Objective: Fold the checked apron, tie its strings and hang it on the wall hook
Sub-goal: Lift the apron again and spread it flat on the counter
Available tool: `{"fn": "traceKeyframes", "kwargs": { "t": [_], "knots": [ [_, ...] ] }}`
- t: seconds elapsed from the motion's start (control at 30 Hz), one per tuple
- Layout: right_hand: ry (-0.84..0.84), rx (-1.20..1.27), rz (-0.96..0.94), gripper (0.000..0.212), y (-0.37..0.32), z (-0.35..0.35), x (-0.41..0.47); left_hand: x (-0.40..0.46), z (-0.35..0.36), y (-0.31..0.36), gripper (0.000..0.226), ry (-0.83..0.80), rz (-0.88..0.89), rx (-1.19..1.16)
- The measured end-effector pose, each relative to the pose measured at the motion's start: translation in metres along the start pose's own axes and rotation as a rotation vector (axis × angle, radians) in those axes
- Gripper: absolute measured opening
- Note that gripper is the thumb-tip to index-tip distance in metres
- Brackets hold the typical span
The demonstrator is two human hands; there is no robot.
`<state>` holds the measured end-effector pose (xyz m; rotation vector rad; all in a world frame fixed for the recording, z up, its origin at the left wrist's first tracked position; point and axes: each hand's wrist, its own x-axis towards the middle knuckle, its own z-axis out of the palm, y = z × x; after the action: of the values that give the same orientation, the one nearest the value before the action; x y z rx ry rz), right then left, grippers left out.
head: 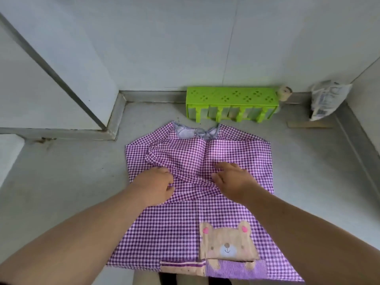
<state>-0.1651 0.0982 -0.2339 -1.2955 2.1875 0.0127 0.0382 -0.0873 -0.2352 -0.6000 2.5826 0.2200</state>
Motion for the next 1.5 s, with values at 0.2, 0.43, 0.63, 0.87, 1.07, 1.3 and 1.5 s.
{"fn": "traceKeyframes", "kwargs": {
  "t": [0.2, 0.43, 0.63, 0.87, 1.07, 1.3, 1.5],
  "knots": [
    [-0.027, -0.254, -0.07, 0.054, -0.004, 0.006, 0.001, -0.014, 0.007, -0.03, 0.034, 0.277, -0.017, -0.085],
    [-0.053, -0.302, -0.045, 0.09, -0.003, 0.015, 0.003, 0.024, 0.005, -0.027, 0.073, 0.246, -0.545, -0.751],
    [-0.04, -0.325, -0.042, 0.093, -0.004, 0.018, 0.004, 0.034, 0.0, -0.03, 0.074, 0.295, -0.815, -1.104],
    [-0.04, -0.308, -0.073, 0.093, -0.003, 0.015, 0.004, 0.039, -0.006, -0.037, 0.071, -0.025, -0.729, -1.033],
    [-0.041, -0.312, -0.083, 0.09, -0.007, 0.013, 0.004, 0.042, -0.001, -0.036, 0.088, -0.187, -0.666, -0.889],
    [-0.031, -0.328, -0.068, 0.089, -0.003, 0.017, 0.003, 0.042, 0.003, -0.008, 0.018, -0.082, -0.539, -0.708],
    [-0.049, -0.304, -0.071, 0.093, -0.001, 0.016, 0.005, 0.027, -0.002, -0.032, 0.015, 0.039, -0.484, -0.59]
  ]
}}
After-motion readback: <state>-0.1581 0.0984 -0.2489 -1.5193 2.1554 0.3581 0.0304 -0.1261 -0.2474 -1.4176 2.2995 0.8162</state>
